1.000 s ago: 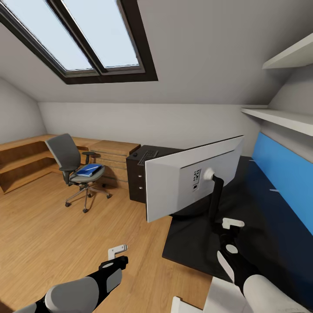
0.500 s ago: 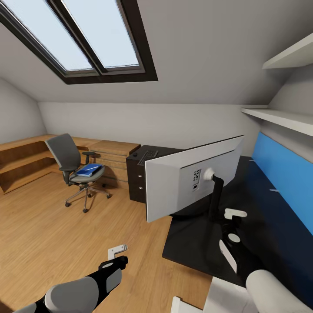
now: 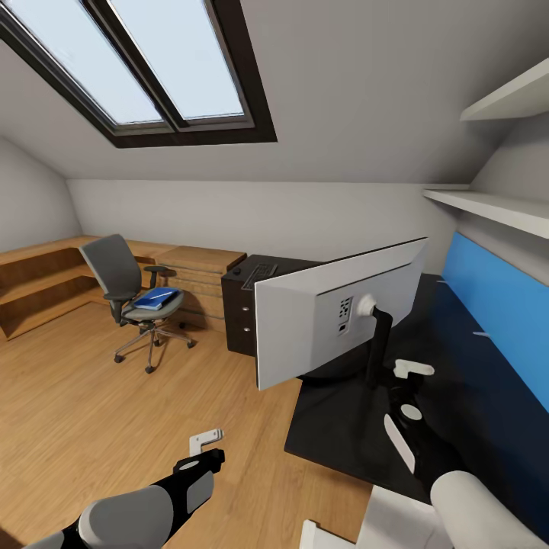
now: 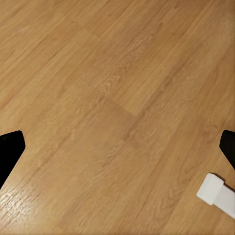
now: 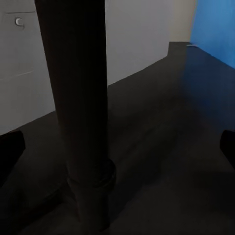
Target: In the bedroom, organize the workspace by keeping the computer under the desk, ensuring the monitor is on the desk, placing the keyboard on the desk next to the monitor, placing the mouse on the desk next to the keyboard, moving the folder from the swivel chair onto the desk next to the mouse, stacking the notebook on top of the folder with the pen on top of the notebook, and positioning the swivel chair next to the desk.
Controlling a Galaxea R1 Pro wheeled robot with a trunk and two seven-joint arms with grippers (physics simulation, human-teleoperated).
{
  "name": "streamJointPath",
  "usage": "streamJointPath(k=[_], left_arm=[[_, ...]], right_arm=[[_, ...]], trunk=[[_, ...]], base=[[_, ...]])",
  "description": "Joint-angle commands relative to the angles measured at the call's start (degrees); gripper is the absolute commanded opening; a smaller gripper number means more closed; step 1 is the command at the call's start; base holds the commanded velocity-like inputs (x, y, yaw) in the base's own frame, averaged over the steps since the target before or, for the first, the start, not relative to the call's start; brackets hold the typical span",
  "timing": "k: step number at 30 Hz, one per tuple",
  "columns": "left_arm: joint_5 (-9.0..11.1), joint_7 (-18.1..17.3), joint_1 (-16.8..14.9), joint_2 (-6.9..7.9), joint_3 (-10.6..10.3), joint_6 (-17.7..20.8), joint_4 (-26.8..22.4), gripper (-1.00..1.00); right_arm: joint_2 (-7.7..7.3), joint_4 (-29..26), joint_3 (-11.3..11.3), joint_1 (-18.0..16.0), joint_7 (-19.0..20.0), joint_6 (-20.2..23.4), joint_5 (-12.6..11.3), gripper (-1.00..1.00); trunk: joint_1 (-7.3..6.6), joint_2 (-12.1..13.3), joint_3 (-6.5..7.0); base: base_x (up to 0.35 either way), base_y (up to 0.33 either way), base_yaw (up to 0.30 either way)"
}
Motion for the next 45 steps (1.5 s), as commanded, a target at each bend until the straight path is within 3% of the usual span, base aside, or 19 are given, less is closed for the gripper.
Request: streamJointPath(k=[1, 12, 45], left_arm=[[0.50, 0.30, -0.06, 0.00, -0.50, -0.28, -0.20, 1.00], [0.50, 0.24, -0.06, -0.01, -0.48, -0.35, -0.55, 1.00], [0.50, 0.18, -0.06, 0.05, -0.50, -0.37, -0.69, 1.00]], right_arm=[[-0.01, -0.40, 0.50, 0.04, -0.03, -0.32, -0.60, 1.00], [0.01, -3.78, 0.55, 0.33, 1.35, -0.16, -0.59, 1.00], [-0.19, -4.13, 0.35, 0.36, 1.36, -0.02, -0.35, 1.00]], trunk=[[0.00, -0.04, -0.07], [0.00, -0.04, -0.07], [0.00, -0.04, -0.07]], base=[[0.000, 0.000, 0.000], [0.000, 0.000, 0.000], [0.088, 0.000, 0.000]])
